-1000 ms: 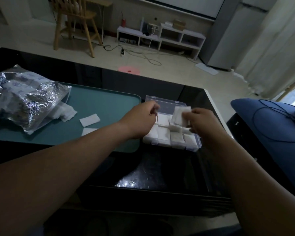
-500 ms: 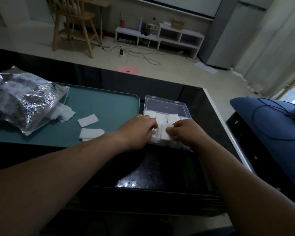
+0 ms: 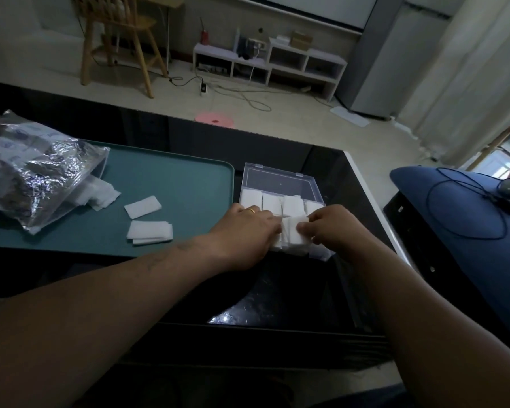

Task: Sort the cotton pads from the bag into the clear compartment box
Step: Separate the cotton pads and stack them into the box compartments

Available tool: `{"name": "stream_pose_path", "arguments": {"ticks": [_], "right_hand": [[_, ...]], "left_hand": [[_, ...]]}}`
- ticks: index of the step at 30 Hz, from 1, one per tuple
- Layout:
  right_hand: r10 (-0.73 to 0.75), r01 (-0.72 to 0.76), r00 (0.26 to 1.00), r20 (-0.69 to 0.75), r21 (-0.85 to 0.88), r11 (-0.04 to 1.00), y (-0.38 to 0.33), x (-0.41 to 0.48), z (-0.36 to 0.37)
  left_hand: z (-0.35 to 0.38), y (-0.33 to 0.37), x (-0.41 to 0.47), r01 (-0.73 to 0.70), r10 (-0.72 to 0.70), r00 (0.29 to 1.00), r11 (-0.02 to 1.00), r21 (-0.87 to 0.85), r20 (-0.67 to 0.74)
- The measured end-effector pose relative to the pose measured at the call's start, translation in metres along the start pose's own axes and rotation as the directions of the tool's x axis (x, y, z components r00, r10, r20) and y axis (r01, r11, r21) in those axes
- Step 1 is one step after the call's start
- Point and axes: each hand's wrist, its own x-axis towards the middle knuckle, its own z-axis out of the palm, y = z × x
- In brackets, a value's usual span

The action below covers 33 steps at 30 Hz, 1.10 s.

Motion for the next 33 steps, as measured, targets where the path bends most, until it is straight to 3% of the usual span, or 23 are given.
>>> {"name": "stream_pose_path", "arguments": {"ticks": [8,13,16,22,26,29,33], "right_hand": [[-0.002,-0.013,0.996,-0.085,-0.168,0.986,0.000,0.006,0.011],[-0.132,0.077,0.979,-0.158,-0.313,0.947,-0.001,-0.003,0.013],[-0.154,0.111,0.982,-0.108,-0.329,0.938,-0.001,-0.005,0.013],[-0.273,0.239,0.928,-0.253,-0.156,0.958,-0.012,-0.007,0.009],[-0.365,0.363,0.897,-0.249,-0.055,0.930,-0.047,-0.011,0.025],[-0.446,0.444,0.867,-0.224,-0.062,0.894,-0.083,-0.014,0.045],[-0.577,0.568,0.815,-0.047,-0.131,0.813,-0.131,-0.019,0.082]], "left_hand": [[0.004,0.003,0.000,0.015,-0.015,1.000,0.999,-0.044,-0.006],[0.006,0.008,0.001,-0.046,0.046,0.999,0.999,0.002,-0.024],[0.007,0.010,-0.001,-0.082,0.081,0.997,0.995,0.059,0.007],[-0.025,-0.008,0.001,0.043,-0.054,0.992,0.994,-0.098,-0.117],[-0.052,-0.053,-0.022,0.164,-0.185,0.969,0.978,-0.130,-0.164],[-0.070,-0.096,-0.046,0.270,-0.291,0.950,0.949,-0.165,-0.117],[-0.089,-0.149,-0.085,0.397,-0.414,0.908,0.898,-0.188,-0.060]]}}
